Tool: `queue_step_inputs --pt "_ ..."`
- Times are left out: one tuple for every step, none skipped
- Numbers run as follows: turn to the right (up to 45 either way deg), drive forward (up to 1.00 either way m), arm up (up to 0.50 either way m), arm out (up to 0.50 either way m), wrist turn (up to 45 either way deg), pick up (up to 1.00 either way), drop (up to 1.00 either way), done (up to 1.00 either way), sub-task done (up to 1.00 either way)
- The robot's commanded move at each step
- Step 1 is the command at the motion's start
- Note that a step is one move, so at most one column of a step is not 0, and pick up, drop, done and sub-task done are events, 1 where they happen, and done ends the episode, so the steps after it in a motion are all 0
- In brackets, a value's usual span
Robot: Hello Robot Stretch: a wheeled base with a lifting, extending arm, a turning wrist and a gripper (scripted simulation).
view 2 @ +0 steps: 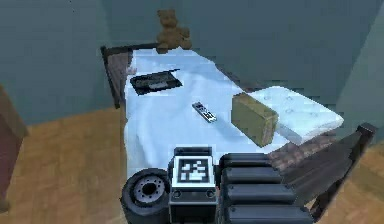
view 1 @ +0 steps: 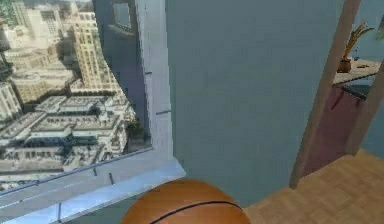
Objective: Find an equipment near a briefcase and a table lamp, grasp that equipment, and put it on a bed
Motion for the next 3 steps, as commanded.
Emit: queue_step_inputs --pt "33.0 0.00 0.00 0.00 0.0 0.00 0.00 0.00 0.00" --pt "0.0 0.65 0.00 0.00 0.0 0.00 0.00 0.00 0.00" --pt "39.0 0.00 0.00 0.00 0.0 0.00 0.00 0.00 0.00"
